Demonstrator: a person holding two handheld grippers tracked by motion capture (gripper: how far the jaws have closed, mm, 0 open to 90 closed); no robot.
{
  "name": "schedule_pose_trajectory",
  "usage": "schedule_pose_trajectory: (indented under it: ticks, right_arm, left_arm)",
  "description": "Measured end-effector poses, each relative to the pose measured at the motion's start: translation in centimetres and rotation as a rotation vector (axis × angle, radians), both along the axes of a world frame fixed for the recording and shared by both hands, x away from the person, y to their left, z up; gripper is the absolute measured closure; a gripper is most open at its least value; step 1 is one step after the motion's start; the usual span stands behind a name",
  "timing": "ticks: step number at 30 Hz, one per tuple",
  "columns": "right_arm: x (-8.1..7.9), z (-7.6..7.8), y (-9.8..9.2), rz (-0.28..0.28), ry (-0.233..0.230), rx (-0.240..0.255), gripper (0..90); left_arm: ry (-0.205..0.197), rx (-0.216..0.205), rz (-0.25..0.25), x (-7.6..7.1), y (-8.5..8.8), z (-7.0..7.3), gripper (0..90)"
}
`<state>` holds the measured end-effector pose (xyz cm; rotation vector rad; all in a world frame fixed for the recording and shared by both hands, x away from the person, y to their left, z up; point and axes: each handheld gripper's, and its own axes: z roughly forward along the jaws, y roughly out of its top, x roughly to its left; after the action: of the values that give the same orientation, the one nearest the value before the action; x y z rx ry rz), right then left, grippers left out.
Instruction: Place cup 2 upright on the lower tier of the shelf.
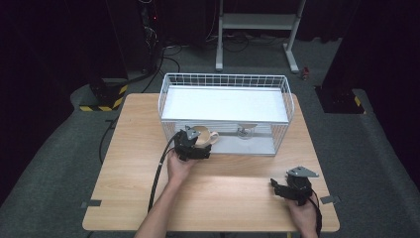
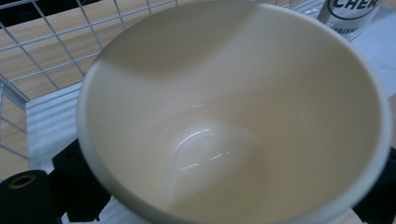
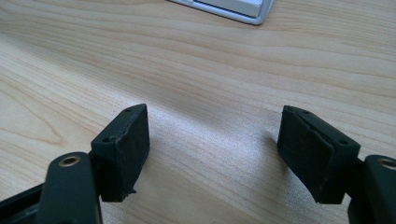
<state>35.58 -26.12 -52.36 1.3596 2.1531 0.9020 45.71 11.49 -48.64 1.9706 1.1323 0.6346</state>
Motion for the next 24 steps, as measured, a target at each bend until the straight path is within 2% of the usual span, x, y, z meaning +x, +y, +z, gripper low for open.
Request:
schedule_pose_trajectory:
  ticks: [11, 16, 19, 24]
  right_arm:
    - [0.01, 0.0, -0.01, 0.002, -0.001, -0.001, 25.3]
    - [0.0, 0.0, 0.0, 0.0, 0.0, 0.0, 25.3]
    - [0.0, 0.0, 0.0, 0.0, -0.001, 0.0, 25.3]
    - [0.01, 0.0, -0.01, 0.002, -0.002, -0.002, 25.2]
  left_arm:
    - [0.017, 0.008, -0.006, 0.44, -0.06, -0.03, 7.6]
    - [0.008, 0.01, 0.012, 0.54, -0.36, -0.15, 5.9]
    - [0.029, 0.016, 0.012, 0.47, -0.32, -0.18, 3.1]
    - [0.022, 0.019, 0.024, 0.04, 0.28, 0.09, 1.0]
